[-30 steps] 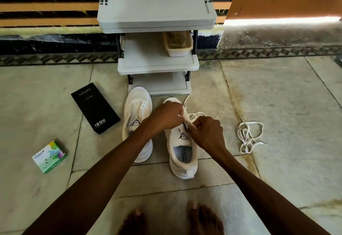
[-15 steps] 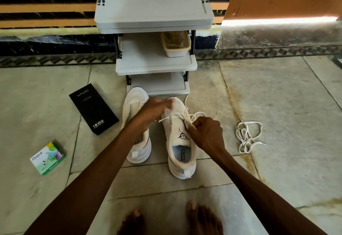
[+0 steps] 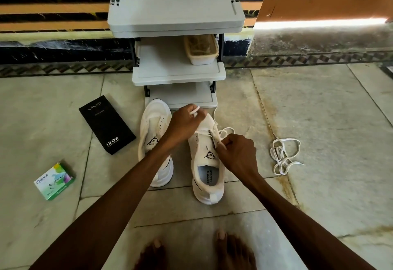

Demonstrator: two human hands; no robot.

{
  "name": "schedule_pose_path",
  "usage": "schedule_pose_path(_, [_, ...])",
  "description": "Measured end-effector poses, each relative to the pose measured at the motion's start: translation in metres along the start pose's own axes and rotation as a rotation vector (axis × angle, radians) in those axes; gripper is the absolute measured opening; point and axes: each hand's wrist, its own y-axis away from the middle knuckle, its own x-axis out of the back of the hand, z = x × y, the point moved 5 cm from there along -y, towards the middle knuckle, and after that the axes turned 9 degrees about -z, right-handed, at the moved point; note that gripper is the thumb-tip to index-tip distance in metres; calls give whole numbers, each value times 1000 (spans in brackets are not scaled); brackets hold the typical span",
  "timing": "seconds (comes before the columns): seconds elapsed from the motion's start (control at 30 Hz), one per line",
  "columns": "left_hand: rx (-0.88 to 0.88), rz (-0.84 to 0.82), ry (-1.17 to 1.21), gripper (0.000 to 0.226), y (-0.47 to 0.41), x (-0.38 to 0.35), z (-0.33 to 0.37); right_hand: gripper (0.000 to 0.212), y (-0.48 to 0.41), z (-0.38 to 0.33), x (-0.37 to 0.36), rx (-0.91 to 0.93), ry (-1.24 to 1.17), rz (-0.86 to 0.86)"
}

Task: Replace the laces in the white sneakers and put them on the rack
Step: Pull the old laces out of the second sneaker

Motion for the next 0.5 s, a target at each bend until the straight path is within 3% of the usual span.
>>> schedule_pose_path(0.07, [-60, 14, -396, 35, -1, -1, -5, 13, 2, 1, -1, -2, -20, 26])
schedule_pose_path(0.17, [-133, -120, -684, 41, 5, -17, -7, 17, 6, 1, -2, -1, -46, 48])
schedule_pose_path(0.27, [-199, -90, -685, 38, 8, -24, 2, 18, 6, 0, -2, -2, -54, 45])
schedule_pose_path(0.37, [-197, 144, -222, 18, 9, -11, 6, 14, 6, 1, 0, -8, -73, 43])
schedule_pose_path(0.43, [-71, 202, 342, 5, 10, -2, -8, 13, 7, 2, 0, -10, -81, 40])
schedule_pose_path(0.5, [88, 184, 1016, 17, 13, 0, -19, 12, 6, 2, -1, -4, -86, 38])
